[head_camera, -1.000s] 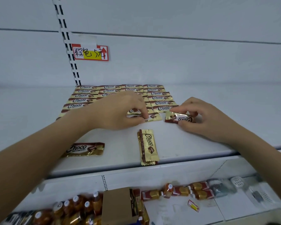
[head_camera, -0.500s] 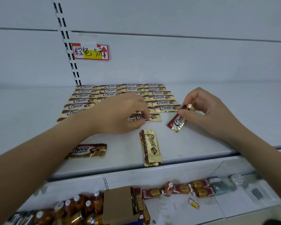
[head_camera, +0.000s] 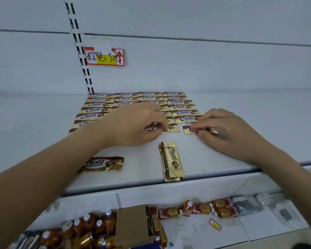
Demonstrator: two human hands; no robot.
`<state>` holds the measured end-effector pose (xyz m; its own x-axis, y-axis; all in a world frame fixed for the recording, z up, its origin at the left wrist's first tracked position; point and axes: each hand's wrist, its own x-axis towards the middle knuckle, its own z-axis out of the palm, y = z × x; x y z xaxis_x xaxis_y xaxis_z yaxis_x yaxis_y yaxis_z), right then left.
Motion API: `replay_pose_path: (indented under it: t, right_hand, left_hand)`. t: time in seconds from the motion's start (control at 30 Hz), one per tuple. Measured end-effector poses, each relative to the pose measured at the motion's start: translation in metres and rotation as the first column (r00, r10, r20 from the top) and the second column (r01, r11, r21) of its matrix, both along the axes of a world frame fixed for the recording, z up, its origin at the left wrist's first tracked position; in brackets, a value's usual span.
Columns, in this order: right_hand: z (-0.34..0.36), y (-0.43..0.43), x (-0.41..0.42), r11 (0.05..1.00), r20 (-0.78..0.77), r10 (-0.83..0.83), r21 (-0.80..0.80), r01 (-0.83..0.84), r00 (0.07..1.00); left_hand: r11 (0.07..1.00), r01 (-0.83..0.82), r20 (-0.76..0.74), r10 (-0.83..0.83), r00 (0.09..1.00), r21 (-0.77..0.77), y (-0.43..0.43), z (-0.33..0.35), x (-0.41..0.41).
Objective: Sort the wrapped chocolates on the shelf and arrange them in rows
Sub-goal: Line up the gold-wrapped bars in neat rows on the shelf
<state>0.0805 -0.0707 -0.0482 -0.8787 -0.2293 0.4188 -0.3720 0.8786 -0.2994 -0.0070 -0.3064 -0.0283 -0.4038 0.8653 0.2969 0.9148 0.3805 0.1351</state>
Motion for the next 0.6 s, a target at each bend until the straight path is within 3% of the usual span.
replay_pose_path:
  t: [0.3,0.4,0.6]
  right_hand:
    - [0.003,-0.002,-0.001,0.999,-0.031,0.036,0.02,-0.035,0.999]
    - [0.014,-0.007,0.0,0.996,-0.046,0.046,0.08,-0.042,0.998]
    - [0.031,-0.049,0.009,0.932,0.233,0.357,-0.027,-0.361,0.904]
  left_hand:
    - [1.0,0.014,-0.019,-0.014,1.0,-0.002,0.0,0.008,0.002]
    - [0.999,0.006,0.077,-0.008,0.997,0.032,-0.008,0.028,0.004]
    - [0.995,-0.009,0.17,0.025,0.985,-0.095,-0.058,0.042,0.014]
